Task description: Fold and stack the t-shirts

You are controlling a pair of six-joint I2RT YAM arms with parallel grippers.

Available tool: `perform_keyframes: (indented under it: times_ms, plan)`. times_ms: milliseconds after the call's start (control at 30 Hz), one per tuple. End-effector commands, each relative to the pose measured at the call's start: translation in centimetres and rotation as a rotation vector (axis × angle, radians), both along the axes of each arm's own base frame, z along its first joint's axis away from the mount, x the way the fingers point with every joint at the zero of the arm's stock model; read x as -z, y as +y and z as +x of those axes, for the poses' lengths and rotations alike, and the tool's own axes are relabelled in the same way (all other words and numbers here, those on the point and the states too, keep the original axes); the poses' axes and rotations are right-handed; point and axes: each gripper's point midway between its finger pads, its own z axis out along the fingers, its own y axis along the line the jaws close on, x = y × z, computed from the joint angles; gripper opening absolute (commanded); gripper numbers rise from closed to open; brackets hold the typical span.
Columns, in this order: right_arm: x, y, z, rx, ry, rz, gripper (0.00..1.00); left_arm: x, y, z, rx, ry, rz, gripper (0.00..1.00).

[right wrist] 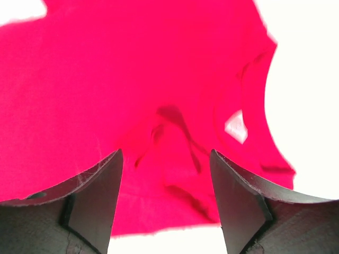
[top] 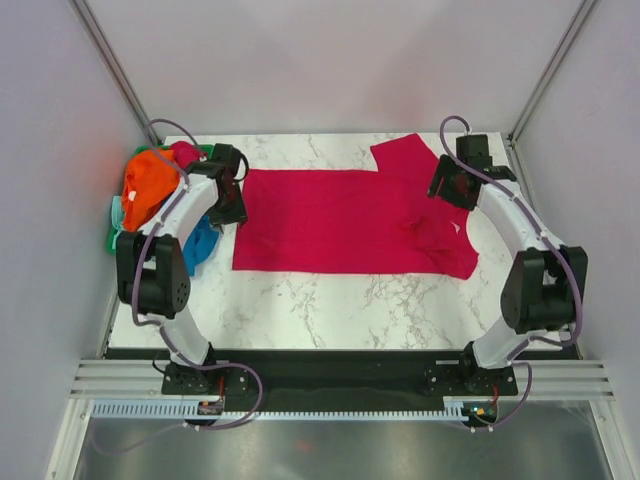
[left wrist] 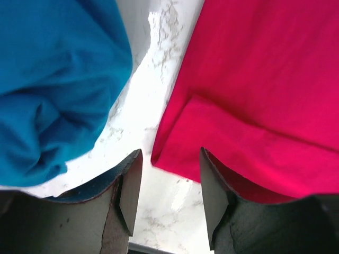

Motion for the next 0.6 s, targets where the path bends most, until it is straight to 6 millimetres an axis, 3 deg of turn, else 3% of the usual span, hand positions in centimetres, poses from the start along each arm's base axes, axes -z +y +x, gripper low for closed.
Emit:
perform_keyframes:
  times_ms: [0, 33, 100, 200, 367, 567]
  plan:
    - [-1.0, 1.1, -3.2, -0.053, -0.023, 0.044, 0.74, -3.2, 0.0, -2.8, 0.095, -0.057, 0.028, 0.54]
    - [-0.5, 1.7, -3.9, -0.07, -0.018, 0.073, 0.73, -2.6, 0.0, -4.1, 0.107, -0.042, 0.033, 0.53]
    - [1.0, 2.7, -5.4, -0.092, -0.001, 0.126, 0.7, -3.6, -1.1, -4.9, 0.129, -0.1, 0.011, 0.52]
    - [3.1, 3.2, -6.4, -0.103, 0.037, 0.134, 0.62, -2.4, -2.3, -6.5, 0.171, -0.109, 0.0, 0.51]
    - [5.8, 3.1, -6.4, -0.107, 0.11, 0.085, 0.5, -0.5, -2.6, -8.3, 0.199, -0.111, 0.002, 0.49]
    - [7.3, 2.1, -5.7, -0.08, 0.144, 0.027, 0.47, 0.7, -3.1, -9.2, 0.242, -0.097, 0.013, 0.47]
